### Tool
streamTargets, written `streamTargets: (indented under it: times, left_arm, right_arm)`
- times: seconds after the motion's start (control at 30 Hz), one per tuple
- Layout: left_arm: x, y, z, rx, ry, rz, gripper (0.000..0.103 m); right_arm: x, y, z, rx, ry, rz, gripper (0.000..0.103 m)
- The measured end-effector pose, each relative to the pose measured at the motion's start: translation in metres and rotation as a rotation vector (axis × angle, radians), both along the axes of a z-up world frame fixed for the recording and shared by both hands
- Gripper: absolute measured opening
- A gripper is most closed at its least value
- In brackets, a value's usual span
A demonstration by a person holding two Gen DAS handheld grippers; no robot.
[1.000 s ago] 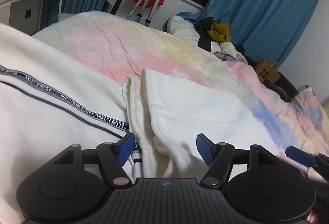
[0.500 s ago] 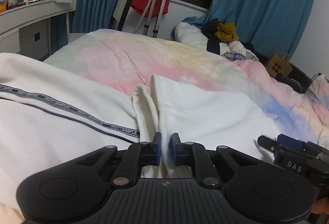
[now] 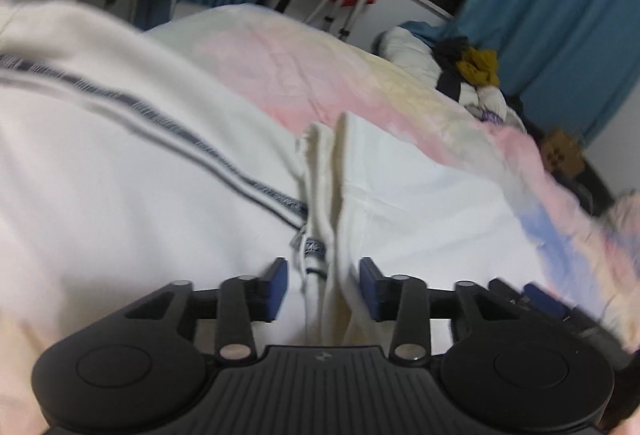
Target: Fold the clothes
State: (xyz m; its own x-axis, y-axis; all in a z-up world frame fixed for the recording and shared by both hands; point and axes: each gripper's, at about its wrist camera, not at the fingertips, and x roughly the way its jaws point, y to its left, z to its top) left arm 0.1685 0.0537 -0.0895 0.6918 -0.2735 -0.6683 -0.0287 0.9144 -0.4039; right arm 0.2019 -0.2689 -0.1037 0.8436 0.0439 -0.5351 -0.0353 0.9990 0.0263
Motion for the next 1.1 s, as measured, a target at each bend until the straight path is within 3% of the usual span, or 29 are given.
streamTargets:
  times: [0.1, 0.17, 0.27, 0.37, 0.43, 0.6, 0.7, 0.8, 0.9, 1.1]
  left_arm:
    - [-0.013, 0.027, 0.014, -0.073, 0.034, 0.080, 0.059]
    - [-0.022, 0.046, 0.022, -0.111, 0.059, 0.145, 0.084]
    - [-0.037, 0.087, 0.027, -0.208, 0.113, 0.285, 0.090]
    - [-0.055, 0.131, 0.021, -0.369, 0.204, 0.455, 0.090]
    - [-0.065, 0.152, 0.019, -0.437, 0.201, 0.515, 0.090]
    - [-0.069, 0.182, 0.011, -0.384, 0.179, 0.626, 0.091]
    - [-0.069, 0.194, -0.003, -0.377, 0.148, 0.653, 0.091]
    - [-0.069, 0.201, -0.017, -0.433, 0.167, 0.680, 0.091]
    - [-0.061, 0.205, -0.021, -0.469, 0.126, 0.672, 0.091]
    - [-0.031, 0.202, -0.034, -0.476, 0.110, 0.708, 0.091]
  right_arm:
    - [-0.002, -0.002, 0.003, 0.013, 0.008, -0.005, 0.063]
    - [-0.003, -0.003, 0.006, 0.022, 0.014, -0.010, 0.063]
    - [-0.004, -0.003, 0.008, 0.025, 0.017, -0.013, 0.062]
    - [-0.007, -0.006, 0.012, 0.035, 0.011, -0.015, 0.062]
    - [-0.008, -0.007, 0.015, 0.045, 0.003, -0.020, 0.062]
    - [-0.014, -0.011, 0.027, 0.070, -0.044, -0.041, 0.062]
    - [-0.011, -0.014, 0.023, 0.077, -0.009, -0.045, 0.062]
    - [-0.005, -0.013, 0.012, 0.063, 0.041, -0.051, 0.061]
    - [-0.006, -0.012, 0.014, 0.072, 0.025, -0.046, 0.062]
    - [-0.009, -0.010, 0.017, 0.088, -0.003, -0.030, 0.062]
